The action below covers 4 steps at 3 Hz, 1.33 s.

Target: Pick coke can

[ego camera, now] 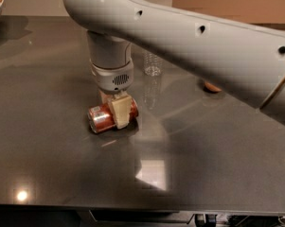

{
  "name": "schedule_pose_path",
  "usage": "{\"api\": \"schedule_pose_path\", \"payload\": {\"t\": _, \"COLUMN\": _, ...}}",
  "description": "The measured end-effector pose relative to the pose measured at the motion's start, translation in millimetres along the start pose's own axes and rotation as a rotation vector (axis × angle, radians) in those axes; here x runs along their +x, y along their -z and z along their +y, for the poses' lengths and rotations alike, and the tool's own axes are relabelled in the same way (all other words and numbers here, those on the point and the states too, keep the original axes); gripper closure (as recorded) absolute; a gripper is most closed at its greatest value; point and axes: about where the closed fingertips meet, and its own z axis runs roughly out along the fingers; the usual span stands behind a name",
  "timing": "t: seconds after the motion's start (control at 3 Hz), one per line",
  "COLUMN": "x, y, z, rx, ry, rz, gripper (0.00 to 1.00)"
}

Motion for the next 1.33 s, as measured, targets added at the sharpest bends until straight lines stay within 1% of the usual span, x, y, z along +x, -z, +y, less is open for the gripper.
{"api": "schedule_pose_path", "payload": {"t": 0.33, "x": 1, "y": 3, "z": 2, "rx": -0.003, "ry": -0.004, "rz": -0.008, "gripper": 0.65}}
{"api": "schedule_pose_path", "payload": {"t": 0.67, "x": 1, "y": 21, "z": 13, "rx": 0.001, "ry": 0.017, "rz": -0.027, "gripper": 0.88}}
{"api": "schedule_pose_path", "payload": {"t": 1.0, "x": 1, "y": 53, "z": 24, "rx": 0.012, "ry": 0.058, "rz": -0.06, "gripper": 1.0}}
{"api": "schedule_pose_path", "payload": {"t": 1.33, "x": -7, "y": 85, "z": 26, "rx": 0.056, "ry": 0.114, "rz": -0.096, "gripper": 1.0}}
